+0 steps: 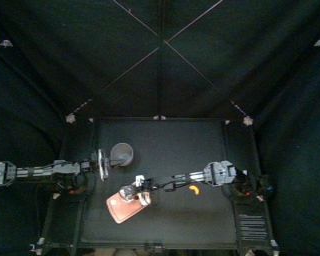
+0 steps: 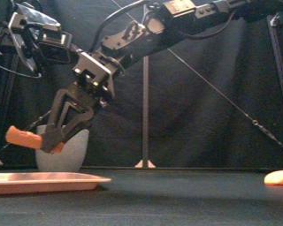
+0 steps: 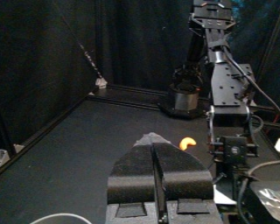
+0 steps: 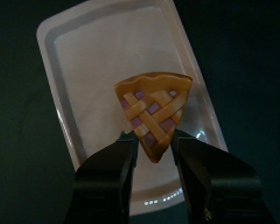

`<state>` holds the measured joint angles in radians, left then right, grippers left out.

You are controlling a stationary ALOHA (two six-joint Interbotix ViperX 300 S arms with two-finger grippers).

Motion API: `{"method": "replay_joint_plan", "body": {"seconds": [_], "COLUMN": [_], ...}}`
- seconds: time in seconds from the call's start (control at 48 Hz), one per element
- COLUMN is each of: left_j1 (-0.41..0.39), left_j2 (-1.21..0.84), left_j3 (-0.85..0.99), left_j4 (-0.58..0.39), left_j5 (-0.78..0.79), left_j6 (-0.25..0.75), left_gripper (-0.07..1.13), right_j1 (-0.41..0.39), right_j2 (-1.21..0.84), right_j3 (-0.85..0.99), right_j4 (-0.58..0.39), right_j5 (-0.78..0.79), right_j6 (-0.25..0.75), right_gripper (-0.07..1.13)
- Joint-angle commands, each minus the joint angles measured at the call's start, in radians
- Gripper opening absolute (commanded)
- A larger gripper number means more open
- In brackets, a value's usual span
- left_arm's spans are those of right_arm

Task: Pick the pie then place it on the pink plate
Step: Drop pie on the pink plate and return to neutral

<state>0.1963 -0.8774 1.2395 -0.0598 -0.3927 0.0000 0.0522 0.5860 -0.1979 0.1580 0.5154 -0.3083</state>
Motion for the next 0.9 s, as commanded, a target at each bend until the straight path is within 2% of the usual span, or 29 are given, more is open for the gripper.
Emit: {"method": "replay_joint_plan", "body": {"seconds": [0.021, 0.125, 0.333, 0.479, 0.583, 0.771, 0.896], "left_j1": [0.003, 0.003, 0.003, 0.003, 0.003, 0.003, 0.003], "left_j2": [0.002, 0.003, 0.003, 0.003, 0.003, 0.002, 0.000], "left_j3": [-0.011, -0.009, -0.008, -0.006, 0.000, 0.011, 0.012], "left_j4": [-0.003, -0.003, -0.003, -0.003, -0.005, -0.017, -0.018], "left_j5": [-0.009, -0.011, -0.011, -0.011, -0.011, -0.011, -0.009], "left_j6": [0.000, 0.000, 0.002, 0.000, -0.002, -0.002, 0.000], "left_gripper": [-0.01, -0.01, -0.01, -0.01, -0.01, -0.01, -0.01], "right_j1": [0.008, 0.006, 0.017, 0.025, 0.018, 0.011, -0.015], "right_j2": [-0.011, -0.005, -0.009, -0.051, -0.138, -0.342, -0.446], "right_j3": [-0.061, -0.071, -0.060, -0.005, 0.115, 0.413, 0.581], "right_j4": [-0.037, -0.060, -0.084, -0.097, -0.083, -0.083, -0.075], "right_j5": [0.000, 0.018, 0.034, 0.031, -0.066, -0.370, -0.497], "right_j6": [0.034, 0.081, 0.130, 0.160, 0.181, 0.207, 0.236], "right_gripper": [0.69, 0.77, 1.01, 1.03, 1.03, 1.03, 1.03]}}
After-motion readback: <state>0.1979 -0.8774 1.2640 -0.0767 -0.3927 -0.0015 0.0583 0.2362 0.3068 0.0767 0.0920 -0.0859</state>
